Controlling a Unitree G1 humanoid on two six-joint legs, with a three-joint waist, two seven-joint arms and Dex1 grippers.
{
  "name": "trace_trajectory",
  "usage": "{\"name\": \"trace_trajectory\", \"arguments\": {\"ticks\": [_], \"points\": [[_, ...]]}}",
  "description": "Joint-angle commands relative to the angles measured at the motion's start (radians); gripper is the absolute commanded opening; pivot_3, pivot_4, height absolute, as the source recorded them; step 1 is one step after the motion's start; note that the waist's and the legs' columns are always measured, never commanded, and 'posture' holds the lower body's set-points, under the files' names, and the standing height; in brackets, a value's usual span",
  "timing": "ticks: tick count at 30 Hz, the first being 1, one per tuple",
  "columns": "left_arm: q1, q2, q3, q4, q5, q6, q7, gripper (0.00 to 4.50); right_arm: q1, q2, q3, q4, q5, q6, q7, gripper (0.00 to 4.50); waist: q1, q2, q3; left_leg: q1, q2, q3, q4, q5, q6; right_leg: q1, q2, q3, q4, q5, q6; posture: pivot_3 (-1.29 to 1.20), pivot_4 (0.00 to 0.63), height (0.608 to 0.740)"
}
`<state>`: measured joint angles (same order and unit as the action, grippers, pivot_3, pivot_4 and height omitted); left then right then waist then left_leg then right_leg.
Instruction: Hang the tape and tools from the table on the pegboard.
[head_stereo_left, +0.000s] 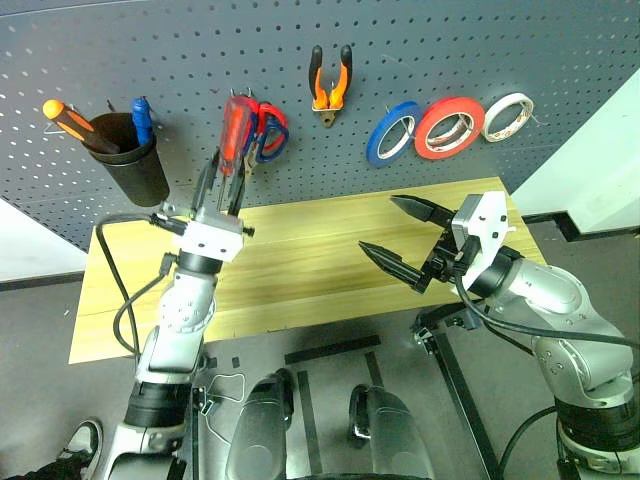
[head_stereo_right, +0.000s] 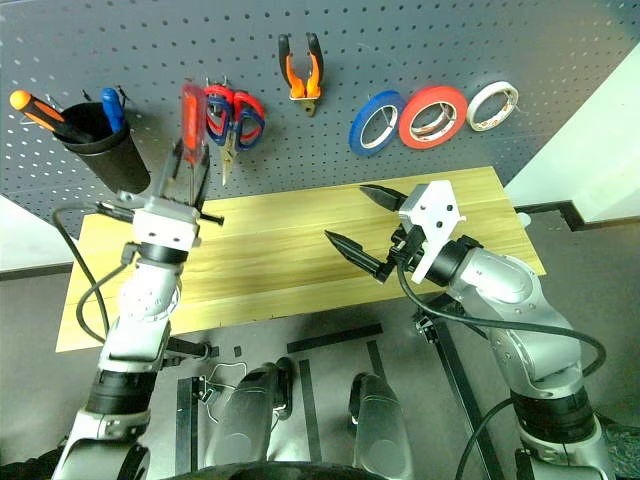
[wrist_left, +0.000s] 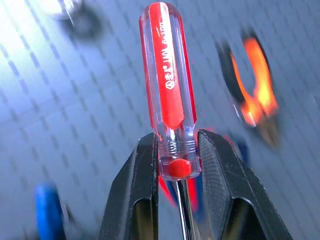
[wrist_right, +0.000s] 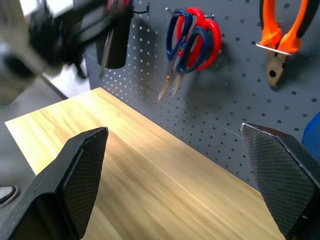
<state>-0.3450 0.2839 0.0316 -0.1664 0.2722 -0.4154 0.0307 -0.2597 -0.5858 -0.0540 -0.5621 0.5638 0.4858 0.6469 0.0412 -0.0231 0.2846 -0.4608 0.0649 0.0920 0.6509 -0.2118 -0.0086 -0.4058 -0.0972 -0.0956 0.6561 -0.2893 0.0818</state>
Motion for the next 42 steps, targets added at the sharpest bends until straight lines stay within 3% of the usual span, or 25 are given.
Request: {"name": "trace_trajectory", "arguments": {"ticks": [1, 8, 19, 31, 42], "points": [[-0.098, 0.018, 0.049, -0.025, 0.003, 0.013, 0.023, 0.80, -0.032, 0.013, -0.016, -0.021, 0.042, -0.019, 0.024, 4.50, -0.001, 0.000, 0.000, 0.000, 0.000, 0.000, 0.000, 0.000, 0.000, 0.000, 0.000, 0.000, 0.000, 0.000, 0.000, 0.07, 0.212, 0.740], [-0.243, 0.067, 0.075, 0.101, 0.052, -0.014, 0.076, 0.80, -0.037, 0.011, -0.009, -0.019, 0.048, -0.001, 0.033, 4.50, 0.000, 0.000, 0.000, 0.000, -0.001, 0.001, 0.001, 0.001, -0.002, 0.000, 0.000, 0.000, 0.001, 0.000, 0.000, 0.07, 0.225, 0.740], [-0.347, 0.166, 0.149, 0.180, 0.058, -0.008, 0.137, 0.80, -0.013, -0.008, -0.022, -0.040, 0.068, 0.033, 0.038, 4.50, -0.001, 0.000, 0.000, 0.001, 0.000, 0.000, 0.003, 0.001, -0.001, -0.001, 0.000, 0.000, 0.005, 0.000, 0.000, 0.05, 0.254, 0.740], [-0.265, 0.236, 0.236, 0.144, 0.090, 0.054, 0.182, 0.80, -0.009, -0.043, -0.033, -0.045, 0.120, 0.088, 0.057, 4.50, -0.003, 0.001, 0.002, 0.001, 0.001, -0.004, 0.005, 0.001, 0.000, -0.001, 0.000, 0.002, 0.007, 0.000, 0.000, 0.03, 0.312, 0.740], [-0.162, 0.212, 0.294, 0.095, 0.054, 0.143, 0.209, 0.80, -0.010, -0.091, -0.082, -0.085, 0.226, 0.183, 0.044, 4.50, -0.004, 0.002, 0.023, 0.002, 0.002, -0.004, 0.005, 0.001, 0.000, -0.001, -0.001, 0.002, 0.008, 0.000, -0.001, -0.03, 0.367, 0.740]]}}
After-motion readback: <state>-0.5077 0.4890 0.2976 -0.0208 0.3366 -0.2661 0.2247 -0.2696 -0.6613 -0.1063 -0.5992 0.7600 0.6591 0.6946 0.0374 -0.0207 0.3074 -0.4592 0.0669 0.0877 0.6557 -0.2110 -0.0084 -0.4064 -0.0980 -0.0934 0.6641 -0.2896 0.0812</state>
